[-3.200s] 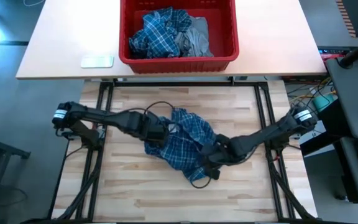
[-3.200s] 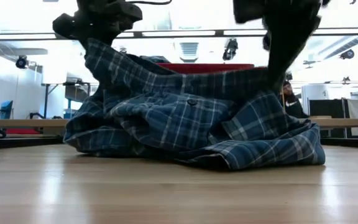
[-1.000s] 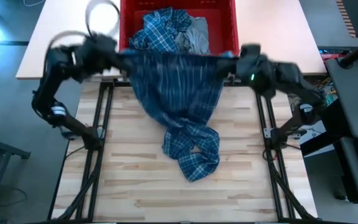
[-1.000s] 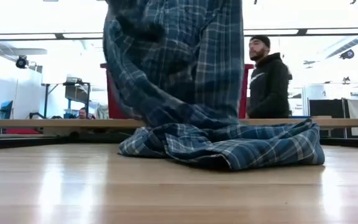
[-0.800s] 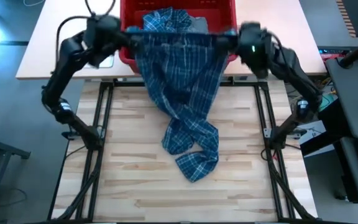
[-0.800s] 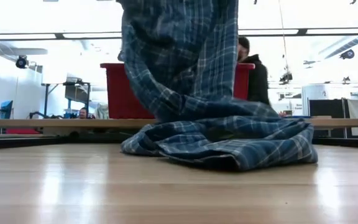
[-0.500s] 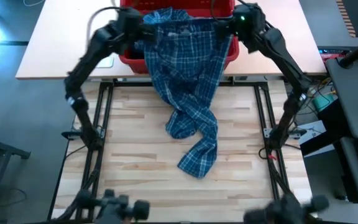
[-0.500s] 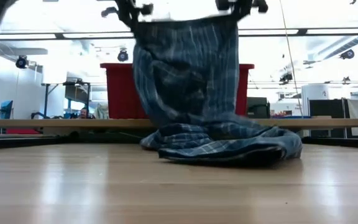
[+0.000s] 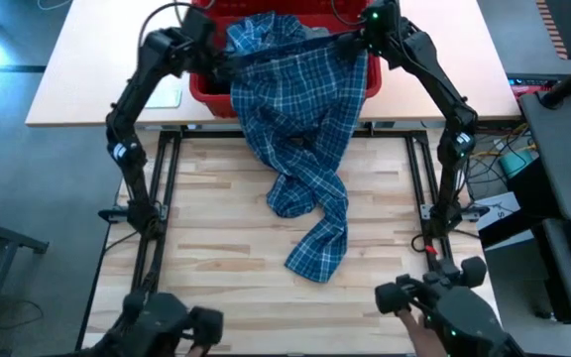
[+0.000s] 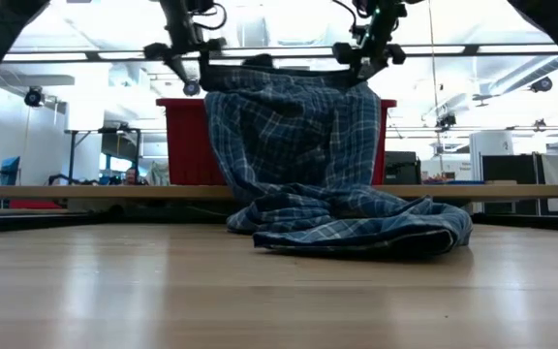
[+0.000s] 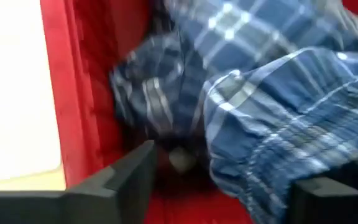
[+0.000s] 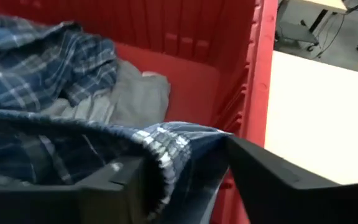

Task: Fold Laundry from Bin
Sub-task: Fold the blue patterned pants

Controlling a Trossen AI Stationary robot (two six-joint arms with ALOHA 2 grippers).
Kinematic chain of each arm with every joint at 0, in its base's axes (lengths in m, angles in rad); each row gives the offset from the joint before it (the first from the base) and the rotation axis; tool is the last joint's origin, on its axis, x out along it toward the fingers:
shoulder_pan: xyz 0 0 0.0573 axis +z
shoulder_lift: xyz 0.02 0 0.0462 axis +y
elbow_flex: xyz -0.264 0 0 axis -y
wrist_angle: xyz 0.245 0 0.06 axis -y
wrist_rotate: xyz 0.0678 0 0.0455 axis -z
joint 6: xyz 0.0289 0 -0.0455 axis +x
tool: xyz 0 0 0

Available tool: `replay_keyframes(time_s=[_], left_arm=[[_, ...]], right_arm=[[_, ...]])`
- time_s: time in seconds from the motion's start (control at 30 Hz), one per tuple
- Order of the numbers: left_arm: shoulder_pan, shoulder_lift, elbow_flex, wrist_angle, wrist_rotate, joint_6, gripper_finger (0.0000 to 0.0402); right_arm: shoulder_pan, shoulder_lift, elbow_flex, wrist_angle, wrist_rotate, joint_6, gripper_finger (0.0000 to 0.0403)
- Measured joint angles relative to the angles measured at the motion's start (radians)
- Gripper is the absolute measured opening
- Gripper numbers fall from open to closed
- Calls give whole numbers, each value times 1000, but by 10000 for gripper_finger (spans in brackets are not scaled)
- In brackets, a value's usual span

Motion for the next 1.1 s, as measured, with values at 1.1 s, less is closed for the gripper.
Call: replay_keyframes(time_s=[1.1], left_arm=[[88, 11, 3, 513, 574, -473, 325]], right_arm=[[23, -6, 0, -174, 58, 54, 327]])
